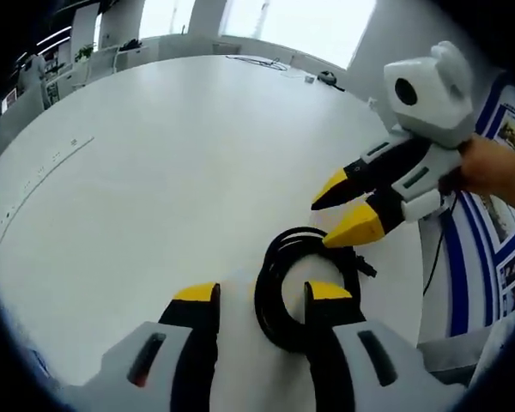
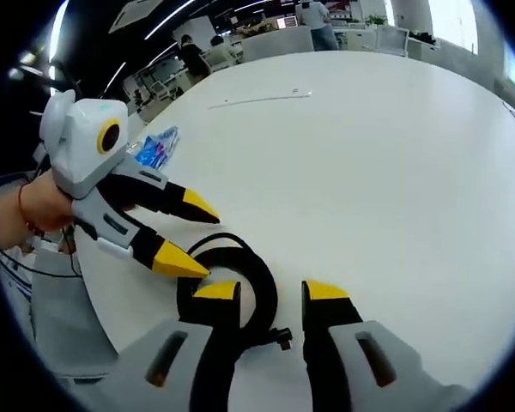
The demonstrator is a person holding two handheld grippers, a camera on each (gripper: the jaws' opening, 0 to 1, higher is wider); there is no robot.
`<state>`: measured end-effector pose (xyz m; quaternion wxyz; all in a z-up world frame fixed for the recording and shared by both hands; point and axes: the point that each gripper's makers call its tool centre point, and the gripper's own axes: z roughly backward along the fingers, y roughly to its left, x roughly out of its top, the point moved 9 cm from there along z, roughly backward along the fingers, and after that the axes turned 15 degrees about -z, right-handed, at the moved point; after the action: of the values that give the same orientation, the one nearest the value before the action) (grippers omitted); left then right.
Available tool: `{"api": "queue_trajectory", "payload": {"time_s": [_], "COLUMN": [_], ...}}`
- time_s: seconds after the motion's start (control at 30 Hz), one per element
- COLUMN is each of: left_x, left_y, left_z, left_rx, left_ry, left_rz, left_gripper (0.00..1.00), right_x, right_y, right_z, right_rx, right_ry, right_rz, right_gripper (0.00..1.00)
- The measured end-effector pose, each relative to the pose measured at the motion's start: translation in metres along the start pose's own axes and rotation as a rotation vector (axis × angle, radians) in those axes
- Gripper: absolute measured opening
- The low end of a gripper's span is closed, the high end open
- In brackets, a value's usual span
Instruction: Arrange the tabletop items into an orderly group along one side of the table until the central work area is clear of visible clutter.
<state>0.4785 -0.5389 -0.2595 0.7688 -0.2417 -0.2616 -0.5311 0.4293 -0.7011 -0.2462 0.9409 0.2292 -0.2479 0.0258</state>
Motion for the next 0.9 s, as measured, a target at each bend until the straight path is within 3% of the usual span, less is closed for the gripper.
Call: {"api": "queue_trajectory", "payload": {"time_s": [0.23, 0.9], "left_x": [0.001, -0.004], "left_y": [0.004, 0.008], "left_z": [0.008, 0.035], "left_rx": [0.021, 0.045], "left_ry": [-0.009, -0.024], "left_rz": [0.003, 0.011], "left_gripper": [0.50, 0.65], "right_x": [0.002, 0.006], "right_y": [0.001, 0.016], "right_z": [0.004, 0.021], "right_rx": [-0.006, -0.020], "right_ry": [-0.013, -0.048], "right_rz": [0.009, 0.039], "right_gripper": [0.34, 0.48]}}
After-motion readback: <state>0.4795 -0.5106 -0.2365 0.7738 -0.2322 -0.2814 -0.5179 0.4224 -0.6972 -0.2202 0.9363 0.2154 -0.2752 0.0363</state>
